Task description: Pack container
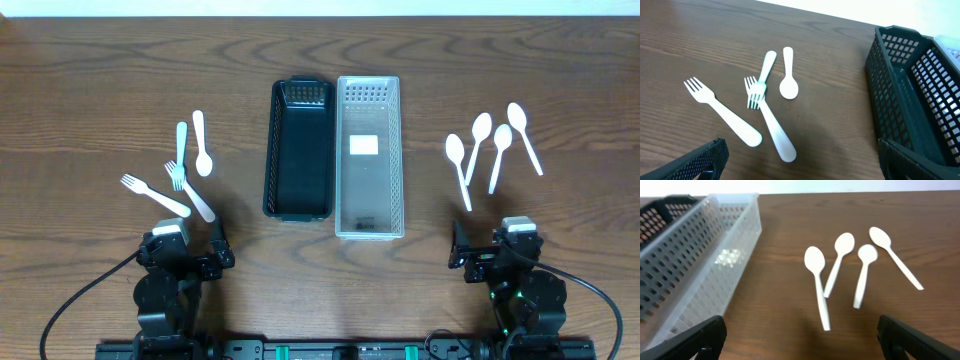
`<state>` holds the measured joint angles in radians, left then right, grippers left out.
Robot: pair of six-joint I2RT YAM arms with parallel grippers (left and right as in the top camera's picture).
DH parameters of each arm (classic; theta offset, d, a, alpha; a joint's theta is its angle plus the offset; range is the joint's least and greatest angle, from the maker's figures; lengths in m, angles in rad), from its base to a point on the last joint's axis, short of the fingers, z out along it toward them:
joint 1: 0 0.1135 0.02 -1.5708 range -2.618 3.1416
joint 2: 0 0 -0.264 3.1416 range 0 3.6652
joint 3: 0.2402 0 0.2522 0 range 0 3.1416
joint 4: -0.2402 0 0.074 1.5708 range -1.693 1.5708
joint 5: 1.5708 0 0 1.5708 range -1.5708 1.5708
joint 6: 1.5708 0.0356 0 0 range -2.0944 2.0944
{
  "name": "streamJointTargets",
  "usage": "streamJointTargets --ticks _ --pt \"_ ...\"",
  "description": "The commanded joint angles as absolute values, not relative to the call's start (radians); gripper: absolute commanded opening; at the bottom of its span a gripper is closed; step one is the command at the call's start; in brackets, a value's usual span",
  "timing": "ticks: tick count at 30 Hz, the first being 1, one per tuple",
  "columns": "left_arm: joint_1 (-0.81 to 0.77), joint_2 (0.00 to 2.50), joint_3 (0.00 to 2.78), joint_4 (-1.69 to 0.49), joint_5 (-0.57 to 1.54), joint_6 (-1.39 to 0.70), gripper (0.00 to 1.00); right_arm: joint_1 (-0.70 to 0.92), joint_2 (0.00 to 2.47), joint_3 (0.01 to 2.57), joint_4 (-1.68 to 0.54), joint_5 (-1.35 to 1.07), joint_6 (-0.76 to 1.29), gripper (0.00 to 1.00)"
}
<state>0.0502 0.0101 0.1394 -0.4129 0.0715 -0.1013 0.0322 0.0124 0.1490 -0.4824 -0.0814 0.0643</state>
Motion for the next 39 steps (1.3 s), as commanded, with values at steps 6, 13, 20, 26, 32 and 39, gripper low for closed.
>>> streamJointTargets --ticks 6,13,20,26,32,39 --pt "0.046 0.004 0.126 -0.426 0.072 -0.104 0.98 0.027 0.006 0.137 -0.487 -0.385 0.244 0.99" --pt "0.046 0.01 0.126 -0.422 0.073 -0.241 0.98 0.027 0.009 0.148 -0.429 -0.538 0.378 0.99" --pt "0.046 0.019 0.189 -0.35 0.199 -0.374 0.98 0.027 0.194 0.295 -0.434 -0.45 0.379 0.99" --pt "0.046 0.134 0.332 -0.351 0.167 -0.308 0.98 0.025 0.64 0.561 -0.477 -0.364 0.269 0.99" --pt "0.046 0.411 0.565 -0.385 0.167 -0.308 0.98 -0.006 1.095 0.988 -0.67 -0.342 0.11 0.99" --pt "0.047 0.83 0.941 -0.643 0.164 -0.169 0.98 -0.059 1.406 1.351 -0.847 -0.311 -0.019 0.99"
